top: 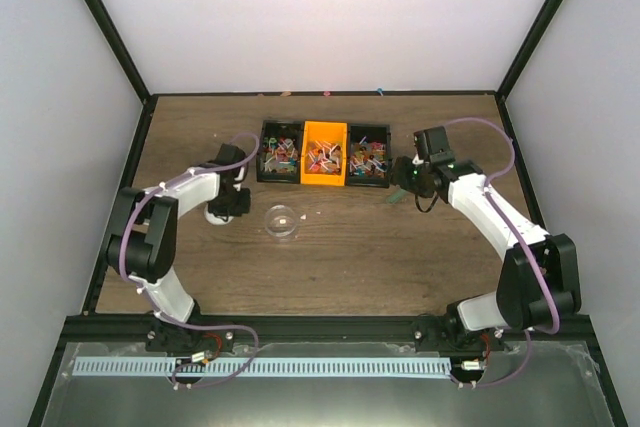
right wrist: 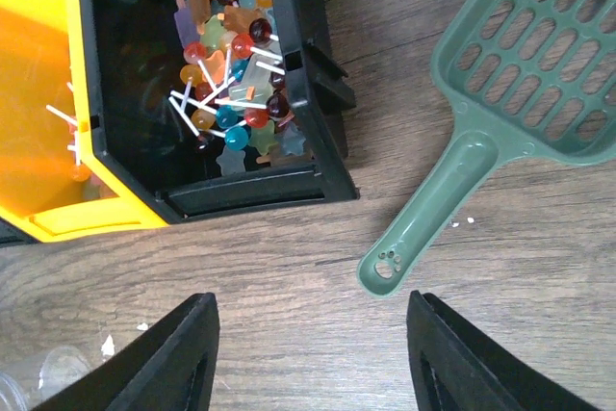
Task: Pack the candies
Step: Move the bottle lid to the center of the board, then pick up the spatula from the center of the board.
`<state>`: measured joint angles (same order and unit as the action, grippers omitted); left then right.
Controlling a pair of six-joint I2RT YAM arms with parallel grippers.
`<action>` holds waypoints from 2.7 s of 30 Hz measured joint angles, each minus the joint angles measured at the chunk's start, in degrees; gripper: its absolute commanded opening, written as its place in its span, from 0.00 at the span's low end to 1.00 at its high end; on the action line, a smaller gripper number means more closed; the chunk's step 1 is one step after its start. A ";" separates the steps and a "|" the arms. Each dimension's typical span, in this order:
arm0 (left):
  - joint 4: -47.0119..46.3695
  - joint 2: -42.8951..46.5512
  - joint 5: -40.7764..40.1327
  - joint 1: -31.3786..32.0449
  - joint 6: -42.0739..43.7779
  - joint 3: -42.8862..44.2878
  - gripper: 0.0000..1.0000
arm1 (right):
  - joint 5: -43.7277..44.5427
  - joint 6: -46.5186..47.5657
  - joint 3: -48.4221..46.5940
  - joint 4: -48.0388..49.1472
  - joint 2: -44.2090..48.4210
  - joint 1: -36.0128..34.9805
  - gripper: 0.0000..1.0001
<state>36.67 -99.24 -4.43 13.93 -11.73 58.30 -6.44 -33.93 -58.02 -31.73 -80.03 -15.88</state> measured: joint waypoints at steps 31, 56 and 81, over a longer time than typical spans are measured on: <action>-2.82 14.69 -1.38 0.52 -3.61 3.96 0.77 | 8.96 -16.28 -2.21 0.22 -16.94 -0.07 0.72; -2.12 14.05 -4.35 0.52 -2.78 3.82 0.76 | 10.84 -17.31 -4.96 1.03 -23.32 -0.09 0.46; -3.98 5.16 12.74 0.42 -0.98 19.08 1.00 | 13.51 -11.08 2.38 -5.16 -5.60 -0.09 0.12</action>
<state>32.69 -94.08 8.32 14.35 -12.71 77.38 7.07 -45.01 -55.64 -36.88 -85.62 -15.97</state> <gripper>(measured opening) 0.998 0.205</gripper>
